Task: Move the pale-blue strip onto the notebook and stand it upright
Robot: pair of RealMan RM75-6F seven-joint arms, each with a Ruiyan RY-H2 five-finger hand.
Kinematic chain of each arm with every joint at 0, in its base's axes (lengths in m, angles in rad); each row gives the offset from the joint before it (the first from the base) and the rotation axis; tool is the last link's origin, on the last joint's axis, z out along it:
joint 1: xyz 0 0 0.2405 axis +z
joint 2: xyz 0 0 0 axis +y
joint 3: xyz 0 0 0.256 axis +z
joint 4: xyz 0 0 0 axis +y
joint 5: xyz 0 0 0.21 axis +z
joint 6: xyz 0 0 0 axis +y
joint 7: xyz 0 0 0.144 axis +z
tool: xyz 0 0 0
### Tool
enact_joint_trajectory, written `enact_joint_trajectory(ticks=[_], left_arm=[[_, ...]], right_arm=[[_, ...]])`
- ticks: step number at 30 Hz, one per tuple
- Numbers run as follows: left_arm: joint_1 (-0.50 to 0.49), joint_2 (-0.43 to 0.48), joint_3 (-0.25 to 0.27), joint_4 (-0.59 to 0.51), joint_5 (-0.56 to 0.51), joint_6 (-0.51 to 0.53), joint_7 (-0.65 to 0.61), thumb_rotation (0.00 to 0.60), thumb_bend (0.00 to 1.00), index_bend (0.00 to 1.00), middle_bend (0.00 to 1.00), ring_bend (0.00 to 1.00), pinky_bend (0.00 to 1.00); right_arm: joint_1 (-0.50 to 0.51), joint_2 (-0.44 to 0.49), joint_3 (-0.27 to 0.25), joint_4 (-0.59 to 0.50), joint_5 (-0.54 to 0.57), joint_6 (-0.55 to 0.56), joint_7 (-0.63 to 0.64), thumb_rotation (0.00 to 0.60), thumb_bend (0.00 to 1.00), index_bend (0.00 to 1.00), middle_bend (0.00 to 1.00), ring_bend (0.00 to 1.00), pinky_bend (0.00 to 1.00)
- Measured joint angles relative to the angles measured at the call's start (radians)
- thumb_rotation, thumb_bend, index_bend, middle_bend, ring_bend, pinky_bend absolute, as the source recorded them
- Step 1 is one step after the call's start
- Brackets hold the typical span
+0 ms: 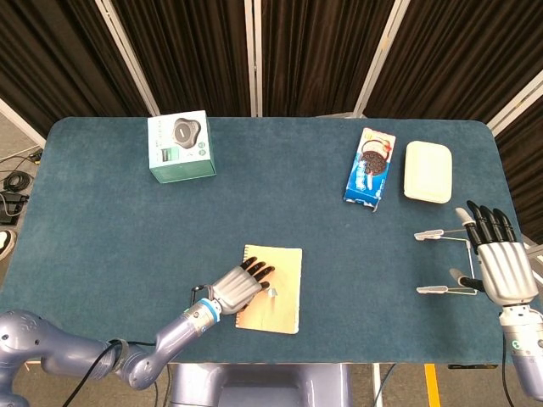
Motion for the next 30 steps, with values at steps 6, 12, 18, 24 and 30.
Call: enact_joint_trajectory(ticks=[6,12,18,24,30], left_arm=[[0.011,-0.007,-0.002,0.01,0.022,0.01,-0.001,0.6,0.9,0.29,0.0,0.0,0.0],[0.026,-0.001,-0.014,0.003,0.076,0.019,-0.034,0.6,0.9,0.29,0.0,0.0,0.0],[0.033,-0.004,-0.004,0.01,0.085,-0.005,-0.034,0.6,0.9,0.29,0.0,0.0,0.0],[0.033,-0.01,-0.008,0.015,0.057,-0.012,-0.01,0.6,0.9,0.29,0.0,0.0,0.0],[0.042,-0.007,-0.027,0.01,0.088,-0.005,-0.045,0.6,0.91,0.29,0.0,0.0,0.0]], right_arm=[[0.0,0.0,0.001,0.0,-0.001,-0.001,0.0,0.6,0.0,0.09,0.0,0.0,0.0],[-0.001,0.0,0.004,0.002,0.002,-0.003,0.002,0.6,0.0,0.09,0.0,0.0,0.0],[-0.001,-0.001,0.006,0.004,0.004,-0.006,0.002,0.6,0.0,0.09,0.0,0.0,0.0],[-0.003,0.001,0.007,0.005,0.003,-0.006,0.006,0.6,0.0,0.09,0.0,0.0,0.0],[-0.004,0.001,0.009,0.004,0.001,-0.003,0.009,0.6,0.0,0.09,0.0,0.0,0.0]])
